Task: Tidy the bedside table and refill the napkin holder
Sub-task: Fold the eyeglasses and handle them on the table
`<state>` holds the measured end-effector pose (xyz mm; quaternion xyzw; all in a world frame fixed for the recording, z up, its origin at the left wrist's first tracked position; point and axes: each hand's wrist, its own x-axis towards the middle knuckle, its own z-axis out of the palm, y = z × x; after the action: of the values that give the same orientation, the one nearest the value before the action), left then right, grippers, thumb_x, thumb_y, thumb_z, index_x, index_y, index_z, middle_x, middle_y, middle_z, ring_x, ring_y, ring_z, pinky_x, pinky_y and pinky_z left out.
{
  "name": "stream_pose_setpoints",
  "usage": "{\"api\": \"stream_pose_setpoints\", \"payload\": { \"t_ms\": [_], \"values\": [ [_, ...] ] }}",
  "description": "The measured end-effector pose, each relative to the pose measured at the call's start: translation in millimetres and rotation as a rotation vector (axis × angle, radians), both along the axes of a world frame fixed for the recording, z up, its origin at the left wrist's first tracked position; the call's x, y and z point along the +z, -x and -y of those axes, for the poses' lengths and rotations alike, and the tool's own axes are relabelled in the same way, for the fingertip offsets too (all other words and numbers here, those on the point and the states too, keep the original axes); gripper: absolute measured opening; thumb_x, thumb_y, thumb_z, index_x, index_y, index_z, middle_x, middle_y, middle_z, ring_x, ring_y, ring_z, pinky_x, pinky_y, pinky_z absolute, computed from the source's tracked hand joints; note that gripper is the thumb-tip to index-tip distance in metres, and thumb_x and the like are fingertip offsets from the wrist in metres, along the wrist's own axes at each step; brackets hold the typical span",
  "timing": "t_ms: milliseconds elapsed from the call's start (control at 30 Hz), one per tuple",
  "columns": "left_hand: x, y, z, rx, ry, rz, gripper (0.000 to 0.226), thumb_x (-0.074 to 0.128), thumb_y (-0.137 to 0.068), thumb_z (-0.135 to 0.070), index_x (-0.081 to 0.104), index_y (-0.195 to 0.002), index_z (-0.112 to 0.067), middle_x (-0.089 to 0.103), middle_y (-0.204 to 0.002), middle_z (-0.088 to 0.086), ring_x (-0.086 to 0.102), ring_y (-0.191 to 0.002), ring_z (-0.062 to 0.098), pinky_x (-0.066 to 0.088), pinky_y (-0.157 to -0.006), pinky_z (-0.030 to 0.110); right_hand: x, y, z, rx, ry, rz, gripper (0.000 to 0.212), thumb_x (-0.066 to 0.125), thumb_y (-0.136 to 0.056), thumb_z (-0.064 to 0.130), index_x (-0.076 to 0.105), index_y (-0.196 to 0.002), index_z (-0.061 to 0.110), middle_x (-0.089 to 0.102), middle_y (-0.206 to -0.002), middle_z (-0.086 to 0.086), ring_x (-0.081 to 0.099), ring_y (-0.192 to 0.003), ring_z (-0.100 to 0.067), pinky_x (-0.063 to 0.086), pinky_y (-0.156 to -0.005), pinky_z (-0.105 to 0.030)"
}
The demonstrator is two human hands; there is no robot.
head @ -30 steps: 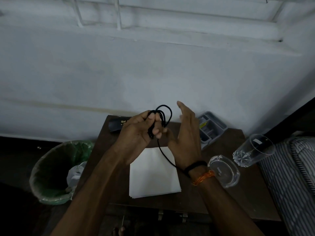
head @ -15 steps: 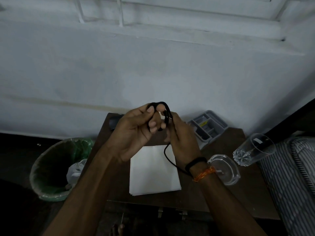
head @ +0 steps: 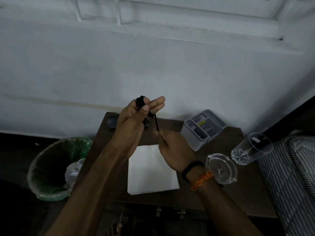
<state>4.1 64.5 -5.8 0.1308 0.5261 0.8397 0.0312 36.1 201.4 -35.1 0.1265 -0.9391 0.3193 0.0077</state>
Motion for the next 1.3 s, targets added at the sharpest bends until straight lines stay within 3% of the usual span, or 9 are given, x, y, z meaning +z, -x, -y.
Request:
{"api": "stream_pose_setpoints", "payload": {
  "t_ms": [200, 267, 367, 533, 633, 800, 1033, 1200, 1300],
  "values": [
    [-25.4, -4.5, -3.8, 0.056, 0.625, -0.187, 0.016, 0.039, -0.104, -0.014, 0.047, -0.116, -0.006, 0.062, -0.131, 0.003, 0.058, -0.123, 0.009, 0.049, -0.105, 0.039, 2.0, -6.1, -3.7, 0.097, -0.106, -0.036, 0.016, 0.045, -0.098, 0.017, 0.061, -0.096, 0.015, 0.05, -0.069, 0.004, 0.039, -0.051, -0.006, 0.023, -0.048, -0.02],
    [-29.5, -6.7, -2.5, 0.022, 0.712, -0.245, 0.018, 0.039, -0.104, -0.017, 0.047, -0.113, -0.004, 0.066, -0.119, 0.004, 0.064, -0.111, 0.013, 0.056, -0.092, 0.042, 10.7, -5.6, -9.7, 0.092, -0.067, -0.09, 0.013, 0.048, -0.094, 0.014, 0.061, -0.093, 0.016, 0.052, -0.068, 0.006, 0.042, -0.052, -0.007, 0.032, -0.049, -0.024],
    [-31.2, -5.6, -0.1, 0.041, 0.835, -0.346, 0.014, 0.04, -0.104, -0.017, 0.049, -0.105, -0.006, 0.063, -0.095, 0.005, 0.062, -0.089, 0.022, 0.049, -0.082, 0.053, 25.1, -4.2, -23.9, 0.045, -0.007, -0.139, 0.012, 0.054, -0.092, 0.017, 0.063, -0.084, 0.02, 0.059, -0.066, 0.008, 0.051, -0.055, -0.009, 0.044, -0.054, -0.033],
    [-20.9, -12.2, -3.3, -0.027, 0.743, -0.284, 0.025, 0.037, -0.106, -0.022, 0.051, -0.091, -0.008, 0.054, -0.079, 0.014, 0.05, -0.075, 0.034, 0.044, -0.072, 0.053, 39.1, 1.0, -43.2, 0.041, 0.142, -0.184, 0.012, 0.058, -0.092, 0.021, 0.063, -0.082, 0.021, 0.064, -0.069, 0.006, 0.057, -0.062, -0.01, 0.047, -0.059, -0.035],
    [-14.8, -16.7, -7.7, -0.108, 0.722, -0.23, 0.034, 0.035, -0.105, -0.032, 0.054, -0.078, -0.031, 0.052, -0.069, -0.011, 0.048, -0.067, 0.01, 0.043, -0.069, 0.032, 38.3, 4.9, -51.7, -0.012, 0.196, -0.256, 0.013, 0.056, -0.096, 0.02, 0.063, -0.085, 0.018, 0.063, -0.069, 0.007, 0.058, -0.064, -0.01, 0.047, -0.06, -0.035],
    [-10.7, -13.3, -9.4, -0.31, 0.5, -0.025, 0.038, 0.035, -0.105, -0.029, 0.051, -0.078, -0.008, 0.046, -0.057, 0.003, 0.046, -0.058, 0.017, 0.045, -0.065, 0.017, 28.1, 8.5, -53.4, -0.118, 0.202, -0.34, 0.014, 0.053, -0.099, 0.018, 0.061, -0.088, 0.016, 0.062, -0.072, 0.009, 0.056, -0.065, -0.007, 0.044, -0.06, -0.028],
    [-15.0, -13.9, -7.4, -0.396, 0.212, 0.068, 0.027, 0.04, -0.101, -0.022, 0.056, -0.091, -0.003, 0.066, -0.077, 0.018, 0.06, -0.079, 0.028, 0.045, -0.08, 0.038, 8.4, 4.5, -41.5, -0.14, 0.108, -0.228, 0.023, 0.044, -0.102, 0.022, 0.059, -0.085, 0.017, 0.057, -0.065, 0.005, 0.054, -0.059, -0.011, 0.042, -0.056, -0.031],
    [-19.2, -8.4, -5.9, -0.282, 0.02, 0.17, 0.015, 0.047, -0.097, -0.008, 0.058, -0.106, -0.003, 0.062, -0.075, 0.007, 0.06, -0.072, 0.019, 0.054, -0.078, 0.028, -1.8, 4.1, -36.9, -0.128, 0.093, 0.063, 0.02, 0.043, -0.1, 0.018, 0.063, -0.099, 0.015, 0.066, -0.069, -0.003, 0.058, -0.049, -0.011, 0.053, -0.05, -0.029],
    [-23.7, -2.9, -4.4, -0.188, 0.032, 0.145, 0.018, 0.047, -0.097, -0.004, 0.058, -0.111, -0.002, 0.058, -0.076, 0.006, 0.057, -0.074, 0.018, 0.053, -0.076, 0.027, -8.0, 0.6, -32.4, -0.053, -0.05, 0.086, 0.021, 0.045, -0.098, 0.016, 0.065, -0.094, 0.013, 0.067, -0.073, -0.003, 0.063, -0.065, -0.019, 0.055, -0.068, -0.04]
  ]
}}
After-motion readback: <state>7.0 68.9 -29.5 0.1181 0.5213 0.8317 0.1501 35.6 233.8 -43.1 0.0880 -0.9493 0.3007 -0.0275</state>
